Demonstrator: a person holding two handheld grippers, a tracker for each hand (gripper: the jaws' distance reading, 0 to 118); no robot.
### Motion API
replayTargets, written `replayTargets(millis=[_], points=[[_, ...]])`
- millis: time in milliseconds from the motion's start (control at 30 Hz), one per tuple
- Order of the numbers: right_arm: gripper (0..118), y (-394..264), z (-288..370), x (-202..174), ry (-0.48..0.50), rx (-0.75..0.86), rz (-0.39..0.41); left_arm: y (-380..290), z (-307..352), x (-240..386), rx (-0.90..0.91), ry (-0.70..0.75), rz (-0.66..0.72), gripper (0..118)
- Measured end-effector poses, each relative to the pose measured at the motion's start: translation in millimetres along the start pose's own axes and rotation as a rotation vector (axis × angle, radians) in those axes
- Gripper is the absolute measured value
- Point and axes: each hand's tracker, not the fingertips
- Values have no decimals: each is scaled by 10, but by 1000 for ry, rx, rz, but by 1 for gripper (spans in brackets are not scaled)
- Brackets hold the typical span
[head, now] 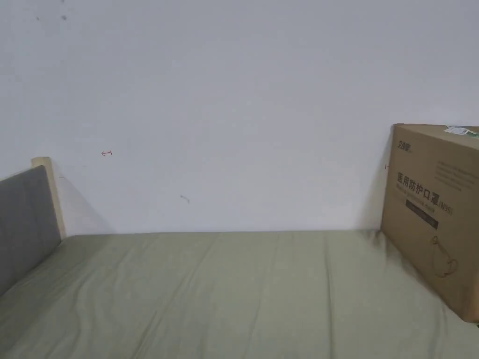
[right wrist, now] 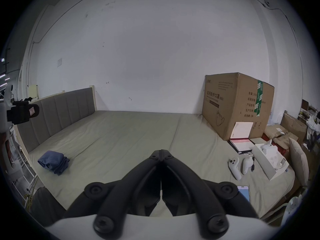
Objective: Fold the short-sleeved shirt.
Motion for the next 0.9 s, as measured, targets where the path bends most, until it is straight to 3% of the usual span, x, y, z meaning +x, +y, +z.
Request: replayTargets(millis=[167,533,567,633,667,733,767,867,900], points=[[0,-27,-57,-34,-20,-8,23,8,10,-49,21,0,24,0],[0,-154,-140,114,-26,16,-11,17,-4,-51,23,12,44,0],[11,-152,-129,89,-26,18,-9,17,-8,-47,22,14,43,0],[54,-155,-122,82,-25,25,-3,10,-2,-42,35,18,43,2],[77,-156,-126,86,-28,26,0,6,22,-34,63,20,41,18],[84,-137,-99,58,-33,40,4,17,29,-45,75,21,47,61],[91,-134,-93,58,-35,46,0,23,25,-47,74,24,52,76],[110,-115,-85,61,-33,51,-12,9,28,-61,78,25,57,82],[112,-117,-83,61,-37,58,-12,1,24,-70,77,26,60,82]])
